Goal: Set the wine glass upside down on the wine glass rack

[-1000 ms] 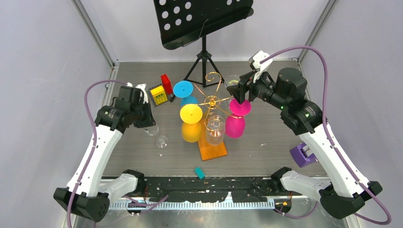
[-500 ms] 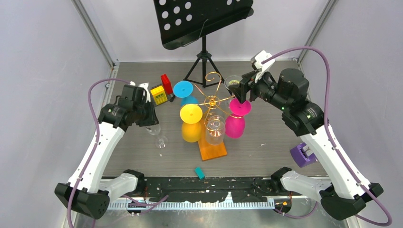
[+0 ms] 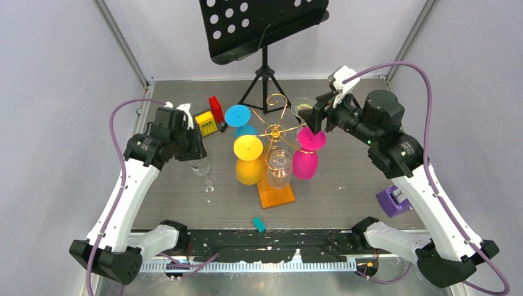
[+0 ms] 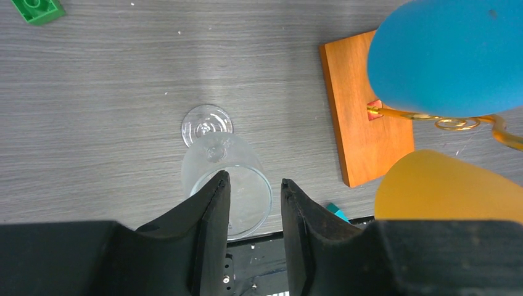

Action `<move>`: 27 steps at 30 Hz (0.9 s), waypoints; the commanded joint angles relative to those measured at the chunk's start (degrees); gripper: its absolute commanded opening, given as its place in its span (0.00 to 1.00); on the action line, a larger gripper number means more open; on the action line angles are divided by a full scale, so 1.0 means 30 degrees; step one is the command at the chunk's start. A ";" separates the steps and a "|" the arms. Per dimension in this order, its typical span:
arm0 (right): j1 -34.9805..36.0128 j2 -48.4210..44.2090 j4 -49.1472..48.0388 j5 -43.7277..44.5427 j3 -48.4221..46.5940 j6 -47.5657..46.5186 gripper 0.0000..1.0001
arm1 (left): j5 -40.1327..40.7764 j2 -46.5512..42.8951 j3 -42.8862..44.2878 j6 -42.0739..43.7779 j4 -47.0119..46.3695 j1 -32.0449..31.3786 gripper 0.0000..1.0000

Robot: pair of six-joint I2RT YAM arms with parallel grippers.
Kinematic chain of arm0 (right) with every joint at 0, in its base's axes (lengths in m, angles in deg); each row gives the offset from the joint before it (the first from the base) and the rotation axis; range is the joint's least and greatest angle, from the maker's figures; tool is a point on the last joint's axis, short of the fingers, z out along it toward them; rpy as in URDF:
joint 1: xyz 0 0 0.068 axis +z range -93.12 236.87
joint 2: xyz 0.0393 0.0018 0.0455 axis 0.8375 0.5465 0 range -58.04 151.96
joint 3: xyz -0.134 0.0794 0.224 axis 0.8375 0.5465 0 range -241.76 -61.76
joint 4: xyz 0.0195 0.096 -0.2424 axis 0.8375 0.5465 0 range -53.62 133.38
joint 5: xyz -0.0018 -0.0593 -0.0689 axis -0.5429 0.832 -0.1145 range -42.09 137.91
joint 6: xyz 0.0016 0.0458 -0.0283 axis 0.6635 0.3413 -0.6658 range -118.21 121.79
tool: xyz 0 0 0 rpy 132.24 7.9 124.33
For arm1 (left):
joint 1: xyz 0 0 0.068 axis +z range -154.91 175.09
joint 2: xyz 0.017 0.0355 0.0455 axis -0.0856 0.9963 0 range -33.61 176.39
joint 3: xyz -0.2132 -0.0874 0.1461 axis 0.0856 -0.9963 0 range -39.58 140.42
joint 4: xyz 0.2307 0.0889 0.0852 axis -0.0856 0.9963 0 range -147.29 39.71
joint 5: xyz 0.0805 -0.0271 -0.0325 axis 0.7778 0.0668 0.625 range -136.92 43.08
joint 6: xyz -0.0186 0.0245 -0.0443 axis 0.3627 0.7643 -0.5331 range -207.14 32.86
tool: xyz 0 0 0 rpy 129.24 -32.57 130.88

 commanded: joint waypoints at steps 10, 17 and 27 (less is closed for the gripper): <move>-0.0026 -0.0435 -0.1051 0.0336 -0.0329 0.0058 0.71 | -0.0201 -0.0448 0.1677 0.0331 0.0028 -0.0056 0.37; -0.0024 0.0191 0.0029 0.0763 -0.1911 0.0757 0.71 | 0.0120 -0.1205 0.3984 0.0075 0.0714 -0.0056 0.37; -0.0053 0.3783 0.5367 0.0488 -0.7629 0.0314 0.68 | -0.2665 -0.2681 0.7190 0.0135 -0.1016 -0.0135 0.34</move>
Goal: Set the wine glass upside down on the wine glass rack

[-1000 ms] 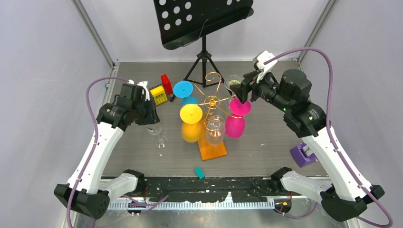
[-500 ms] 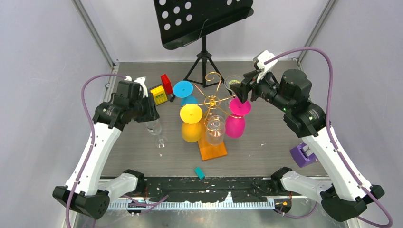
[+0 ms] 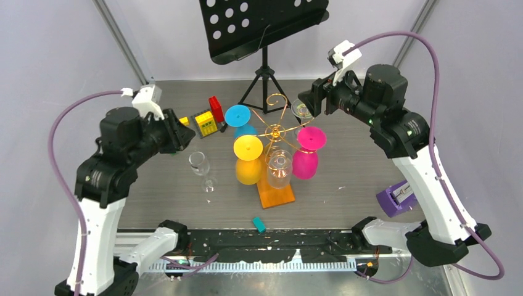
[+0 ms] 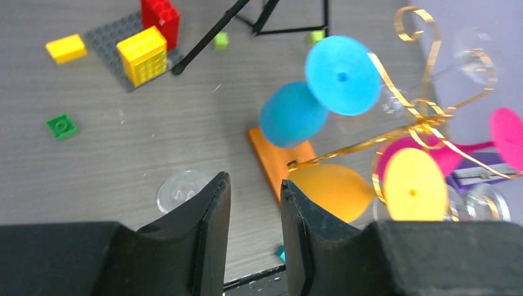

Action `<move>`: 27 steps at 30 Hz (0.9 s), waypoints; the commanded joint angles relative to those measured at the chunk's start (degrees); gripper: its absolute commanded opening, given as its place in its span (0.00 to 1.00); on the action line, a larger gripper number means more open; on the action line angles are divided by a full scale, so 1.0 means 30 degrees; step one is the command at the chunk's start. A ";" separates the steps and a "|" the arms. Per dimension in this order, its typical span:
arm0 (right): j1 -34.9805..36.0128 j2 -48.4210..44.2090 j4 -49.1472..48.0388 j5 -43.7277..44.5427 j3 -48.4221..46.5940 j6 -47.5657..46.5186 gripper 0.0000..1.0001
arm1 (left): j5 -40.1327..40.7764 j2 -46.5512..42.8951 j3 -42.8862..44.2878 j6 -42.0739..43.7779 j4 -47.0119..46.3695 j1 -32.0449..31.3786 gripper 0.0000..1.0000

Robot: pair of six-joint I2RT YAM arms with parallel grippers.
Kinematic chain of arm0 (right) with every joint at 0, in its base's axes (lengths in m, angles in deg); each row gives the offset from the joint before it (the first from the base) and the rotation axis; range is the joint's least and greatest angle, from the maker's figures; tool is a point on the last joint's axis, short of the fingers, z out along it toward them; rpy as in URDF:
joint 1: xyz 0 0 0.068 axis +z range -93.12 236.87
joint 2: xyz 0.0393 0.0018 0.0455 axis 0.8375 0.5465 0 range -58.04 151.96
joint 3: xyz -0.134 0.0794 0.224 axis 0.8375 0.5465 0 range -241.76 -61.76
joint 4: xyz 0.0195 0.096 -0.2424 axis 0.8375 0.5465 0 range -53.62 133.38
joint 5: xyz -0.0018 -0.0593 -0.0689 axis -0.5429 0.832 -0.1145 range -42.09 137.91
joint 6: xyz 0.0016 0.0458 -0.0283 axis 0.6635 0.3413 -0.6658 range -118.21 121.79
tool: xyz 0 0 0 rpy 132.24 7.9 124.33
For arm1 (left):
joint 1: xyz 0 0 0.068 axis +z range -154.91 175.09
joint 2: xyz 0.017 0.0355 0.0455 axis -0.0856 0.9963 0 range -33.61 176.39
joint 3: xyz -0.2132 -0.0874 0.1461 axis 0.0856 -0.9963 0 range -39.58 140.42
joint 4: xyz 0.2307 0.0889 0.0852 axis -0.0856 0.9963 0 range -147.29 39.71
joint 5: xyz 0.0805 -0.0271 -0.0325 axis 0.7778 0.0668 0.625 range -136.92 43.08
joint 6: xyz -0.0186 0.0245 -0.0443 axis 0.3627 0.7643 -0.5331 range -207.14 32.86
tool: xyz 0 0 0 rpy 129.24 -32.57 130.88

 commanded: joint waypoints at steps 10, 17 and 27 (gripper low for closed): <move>-0.0053 0.0709 0.3428 -0.0674 -0.2418 -0.0428 0.66 | 0.0178 0.4511 0.7415 0.2953 -0.0481 -0.6621 0.35; -0.0068 -0.0456 0.3444 0.2181 -0.1317 0.0371 0.66 | 0.0880 1.0367 1.3599 0.3511 0.2159 -0.8598 0.35; -0.0195 -0.1374 0.3631 0.2924 -0.0450 0.0335 0.66 | 0.2164 1.3248 1.5129 0.4357 0.3067 -1.0247 0.30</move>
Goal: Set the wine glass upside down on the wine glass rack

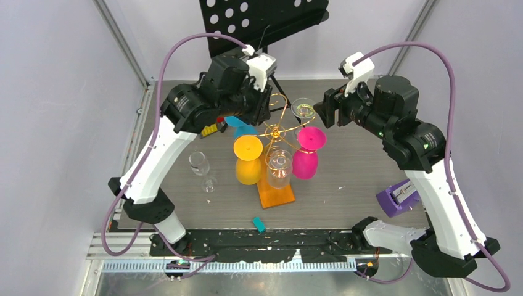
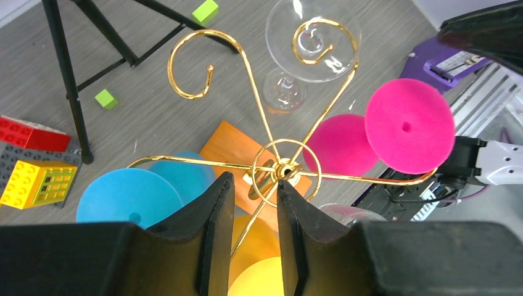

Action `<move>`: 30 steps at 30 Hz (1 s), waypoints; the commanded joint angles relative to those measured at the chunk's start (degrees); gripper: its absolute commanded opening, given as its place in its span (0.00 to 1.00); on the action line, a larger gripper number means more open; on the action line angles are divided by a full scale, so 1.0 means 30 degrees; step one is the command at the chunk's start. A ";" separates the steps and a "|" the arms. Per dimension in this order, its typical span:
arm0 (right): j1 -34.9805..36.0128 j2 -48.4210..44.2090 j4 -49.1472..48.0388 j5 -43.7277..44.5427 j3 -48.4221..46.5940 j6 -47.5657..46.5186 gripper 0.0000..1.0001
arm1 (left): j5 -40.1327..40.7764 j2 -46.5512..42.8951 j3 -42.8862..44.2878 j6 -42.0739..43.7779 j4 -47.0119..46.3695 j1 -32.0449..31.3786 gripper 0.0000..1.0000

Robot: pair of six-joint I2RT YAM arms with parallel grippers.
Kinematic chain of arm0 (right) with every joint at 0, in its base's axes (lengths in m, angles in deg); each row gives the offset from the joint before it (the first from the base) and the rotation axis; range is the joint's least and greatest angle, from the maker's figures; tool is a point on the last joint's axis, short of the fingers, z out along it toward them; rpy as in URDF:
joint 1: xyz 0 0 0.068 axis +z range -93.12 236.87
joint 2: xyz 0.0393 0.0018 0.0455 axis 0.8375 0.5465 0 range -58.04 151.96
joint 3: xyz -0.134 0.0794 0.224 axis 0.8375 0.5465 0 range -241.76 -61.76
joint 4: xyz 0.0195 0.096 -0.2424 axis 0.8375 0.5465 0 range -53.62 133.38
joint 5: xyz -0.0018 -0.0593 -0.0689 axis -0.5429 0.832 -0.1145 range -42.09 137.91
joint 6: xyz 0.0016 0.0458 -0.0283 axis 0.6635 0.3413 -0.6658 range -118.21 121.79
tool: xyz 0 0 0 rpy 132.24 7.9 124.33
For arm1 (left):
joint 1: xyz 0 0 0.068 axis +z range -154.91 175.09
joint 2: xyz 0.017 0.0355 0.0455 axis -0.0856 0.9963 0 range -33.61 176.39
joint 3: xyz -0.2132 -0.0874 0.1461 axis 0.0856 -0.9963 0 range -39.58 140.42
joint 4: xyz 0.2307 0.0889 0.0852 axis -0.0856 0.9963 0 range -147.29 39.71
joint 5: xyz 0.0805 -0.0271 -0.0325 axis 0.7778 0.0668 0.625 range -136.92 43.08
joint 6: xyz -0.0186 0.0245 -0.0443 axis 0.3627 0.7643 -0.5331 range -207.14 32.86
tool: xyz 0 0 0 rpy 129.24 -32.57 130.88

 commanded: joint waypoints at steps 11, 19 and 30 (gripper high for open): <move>-0.0145 0.3095 0.0632 -0.1531 -0.2954 -0.0917 0.58 | 0.0764 -0.1313 -0.0379 -0.0070 -0.0036 -0.0728 0.27; -0.0135 0.8187 0.3327 -0.2997 -0.8773 -0.1859 0.51 | 0.0550 -0.2790 -0.2413 -0.0471 -0.0998 -0.0761 0.26; 0.0030 1.1336 0.4450 -0.4344 -1.0353 -0.2652 0.44 | 0.0285 -0.3184 -0.3233 -0.0415 -0.1307 -0.0791 0.25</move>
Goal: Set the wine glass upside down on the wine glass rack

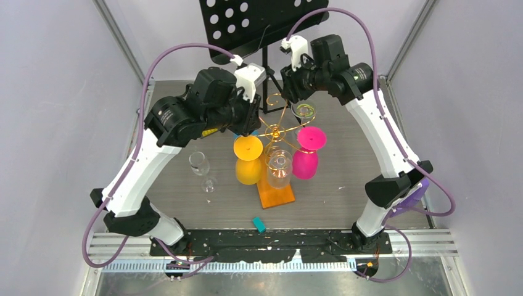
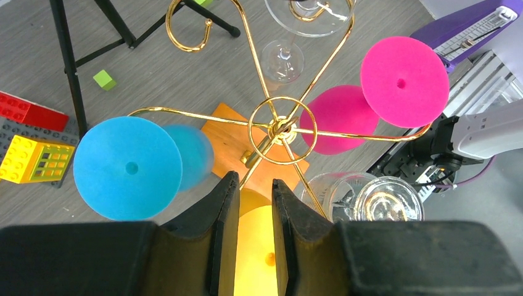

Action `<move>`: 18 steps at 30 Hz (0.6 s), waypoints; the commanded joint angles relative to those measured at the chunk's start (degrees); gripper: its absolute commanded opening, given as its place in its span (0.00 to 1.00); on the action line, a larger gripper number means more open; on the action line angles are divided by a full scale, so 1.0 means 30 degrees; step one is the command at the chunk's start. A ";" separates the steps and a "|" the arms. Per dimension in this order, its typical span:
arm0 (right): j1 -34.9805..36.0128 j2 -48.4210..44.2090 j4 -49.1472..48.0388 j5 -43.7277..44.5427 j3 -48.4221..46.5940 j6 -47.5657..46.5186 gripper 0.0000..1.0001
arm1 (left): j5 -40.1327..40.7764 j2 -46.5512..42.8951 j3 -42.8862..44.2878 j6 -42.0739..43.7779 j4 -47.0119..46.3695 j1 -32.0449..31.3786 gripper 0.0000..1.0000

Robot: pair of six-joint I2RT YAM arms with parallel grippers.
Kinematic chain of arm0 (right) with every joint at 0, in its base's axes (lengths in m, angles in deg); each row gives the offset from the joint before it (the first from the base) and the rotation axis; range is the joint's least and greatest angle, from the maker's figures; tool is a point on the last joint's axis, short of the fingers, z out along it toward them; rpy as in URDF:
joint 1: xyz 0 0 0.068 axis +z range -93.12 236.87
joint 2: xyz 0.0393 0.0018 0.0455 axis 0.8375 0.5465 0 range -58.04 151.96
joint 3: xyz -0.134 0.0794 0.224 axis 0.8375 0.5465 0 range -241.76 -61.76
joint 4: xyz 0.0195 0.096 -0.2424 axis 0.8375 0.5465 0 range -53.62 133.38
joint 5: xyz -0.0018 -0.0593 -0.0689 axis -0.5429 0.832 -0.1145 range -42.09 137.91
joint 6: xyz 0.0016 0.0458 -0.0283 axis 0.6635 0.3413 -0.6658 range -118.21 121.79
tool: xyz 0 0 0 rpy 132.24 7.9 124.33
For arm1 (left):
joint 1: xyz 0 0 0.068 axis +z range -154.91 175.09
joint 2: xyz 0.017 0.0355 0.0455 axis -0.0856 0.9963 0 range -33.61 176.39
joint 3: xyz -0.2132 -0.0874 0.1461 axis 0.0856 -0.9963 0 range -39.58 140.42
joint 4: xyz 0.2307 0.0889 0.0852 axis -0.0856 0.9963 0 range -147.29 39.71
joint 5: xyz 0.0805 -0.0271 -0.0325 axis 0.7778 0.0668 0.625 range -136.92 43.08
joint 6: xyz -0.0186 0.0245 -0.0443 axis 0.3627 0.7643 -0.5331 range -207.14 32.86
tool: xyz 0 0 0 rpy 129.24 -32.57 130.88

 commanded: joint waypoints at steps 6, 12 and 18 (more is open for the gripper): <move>0.0370 -0.0009 0.0484 -0.0912 -0.0879 -0.0950 0.43 | -0.0316 -0.0462 -0.0101 -0.0057 -0.1203 -0.0077 0.25; 0.0514 0.0143 0.0658 -0.0856 -0.0769 -0.1283 0.39 | -0.0397 -0.0273 -0.0147 0.0024 -0.1303 -0.0077 0.25; 0.0696 0.0724 0.0817 -0.0380 -0.0900 -0.1618 0.35 | -0.0375 0.0022 -0.0075 0.0169 -0.1305 -0.0104 0.25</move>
